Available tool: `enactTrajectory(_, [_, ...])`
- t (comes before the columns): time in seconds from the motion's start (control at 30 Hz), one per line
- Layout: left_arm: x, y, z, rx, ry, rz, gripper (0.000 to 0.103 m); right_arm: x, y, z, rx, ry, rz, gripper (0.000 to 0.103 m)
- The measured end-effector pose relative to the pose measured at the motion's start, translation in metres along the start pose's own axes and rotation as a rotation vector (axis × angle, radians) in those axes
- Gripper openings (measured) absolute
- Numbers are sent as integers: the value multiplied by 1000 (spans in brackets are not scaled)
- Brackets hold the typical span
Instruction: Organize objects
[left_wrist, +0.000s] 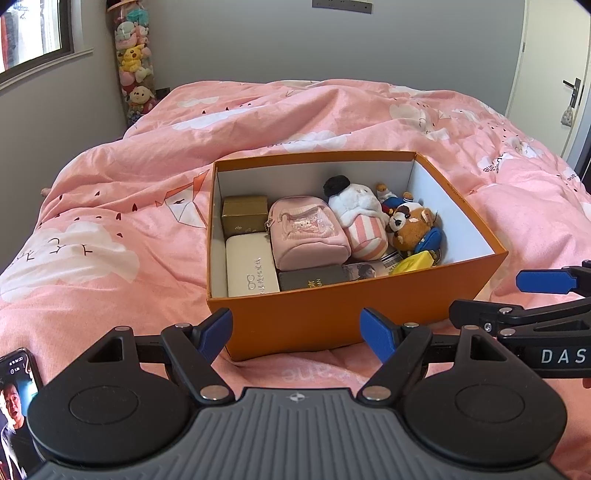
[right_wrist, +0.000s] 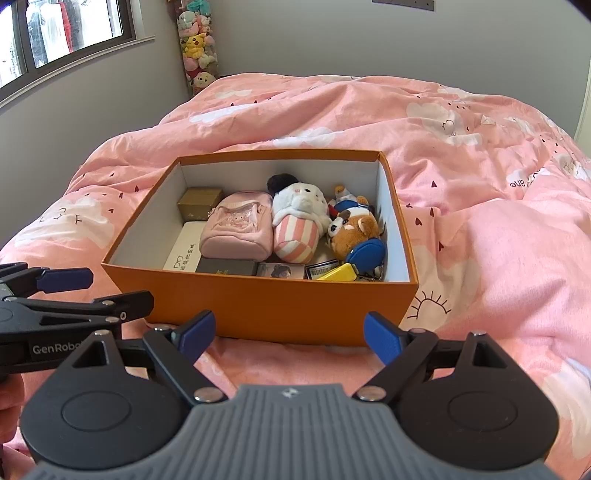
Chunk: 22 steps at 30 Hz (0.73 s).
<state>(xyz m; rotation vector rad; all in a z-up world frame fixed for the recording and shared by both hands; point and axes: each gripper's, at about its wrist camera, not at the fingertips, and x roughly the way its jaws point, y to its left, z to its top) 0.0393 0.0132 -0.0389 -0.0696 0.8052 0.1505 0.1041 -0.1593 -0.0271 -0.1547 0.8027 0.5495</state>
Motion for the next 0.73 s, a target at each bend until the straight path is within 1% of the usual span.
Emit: enactTrajectory(0.73, [-4, -4, -1, 9, -5, -2, 92, 0, -1, -4, 9, 7, 3, 89])
